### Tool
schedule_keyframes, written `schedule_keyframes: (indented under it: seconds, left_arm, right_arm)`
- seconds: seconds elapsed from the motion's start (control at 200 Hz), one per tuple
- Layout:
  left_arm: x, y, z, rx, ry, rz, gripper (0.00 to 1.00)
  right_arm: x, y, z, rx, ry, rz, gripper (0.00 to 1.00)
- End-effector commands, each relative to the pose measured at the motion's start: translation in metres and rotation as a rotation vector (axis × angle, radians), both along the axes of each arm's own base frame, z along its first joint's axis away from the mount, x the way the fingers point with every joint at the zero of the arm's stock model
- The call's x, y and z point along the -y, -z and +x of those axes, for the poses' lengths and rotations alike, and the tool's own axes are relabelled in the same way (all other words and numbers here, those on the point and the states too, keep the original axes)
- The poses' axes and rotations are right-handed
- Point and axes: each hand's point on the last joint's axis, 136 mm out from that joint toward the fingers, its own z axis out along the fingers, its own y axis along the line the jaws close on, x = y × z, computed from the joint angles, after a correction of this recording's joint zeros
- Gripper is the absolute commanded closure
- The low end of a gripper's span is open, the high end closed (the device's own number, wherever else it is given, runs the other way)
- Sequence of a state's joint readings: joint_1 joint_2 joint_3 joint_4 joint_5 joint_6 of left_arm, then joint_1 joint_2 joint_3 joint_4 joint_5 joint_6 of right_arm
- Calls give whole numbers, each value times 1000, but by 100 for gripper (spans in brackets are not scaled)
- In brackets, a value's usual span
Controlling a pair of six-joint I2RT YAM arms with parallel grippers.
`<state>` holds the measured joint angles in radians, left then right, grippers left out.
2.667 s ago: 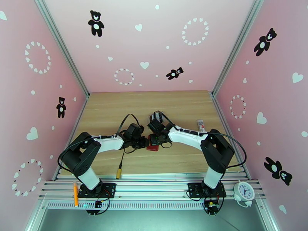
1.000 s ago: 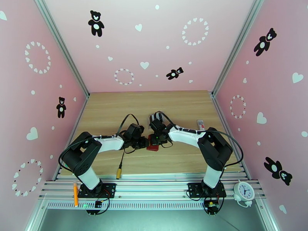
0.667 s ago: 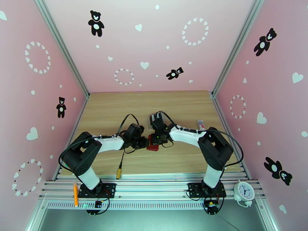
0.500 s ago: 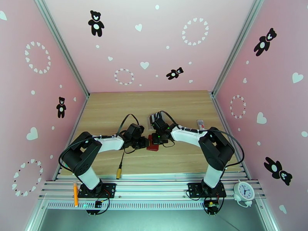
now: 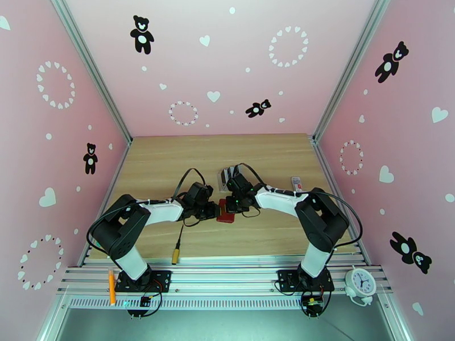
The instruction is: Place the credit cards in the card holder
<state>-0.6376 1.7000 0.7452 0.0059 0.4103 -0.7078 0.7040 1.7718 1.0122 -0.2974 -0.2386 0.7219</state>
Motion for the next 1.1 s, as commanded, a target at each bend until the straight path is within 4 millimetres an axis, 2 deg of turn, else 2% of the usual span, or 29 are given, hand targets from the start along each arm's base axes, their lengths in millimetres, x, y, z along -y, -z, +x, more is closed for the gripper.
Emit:
schedule_keyframes:
  seconds: [0.0, 0.225, 0.425, 0.556, 0.651, 0.801, 1.096]
  left_arm:
    - [-3, 8, -1, -8, 7, 49, 77]
    - [-3, 8, 0, -8, 7, 53, 77]
    - [0, 9, 2, -11, 13, 53, 77]
    - [0, 7, 4, -7, 11, 53, 77]
    - [1, 4, 4, -3, 11, 50, 77]
    - [1, 3, 5, 1, 12, 50, 77]
    - [4, -1, 6, 0, 15, 38, 78]
  right_arm:
    - [58, 43, -22, -102, 54, -216, 100]
    - [63, 55, -29, -134, 48, -224, 100]
    - [55, 37, -21, -100, 38, -189, 100]
    - [43, 25, -19, -94, 18, -124, 77]
    - [34, 17, -18, -85, 9, -81, 69]
    - [27, 2, -15, -61, 1, -51, 65]
    - [20, -32, -3, 8, -5, -12, 62]
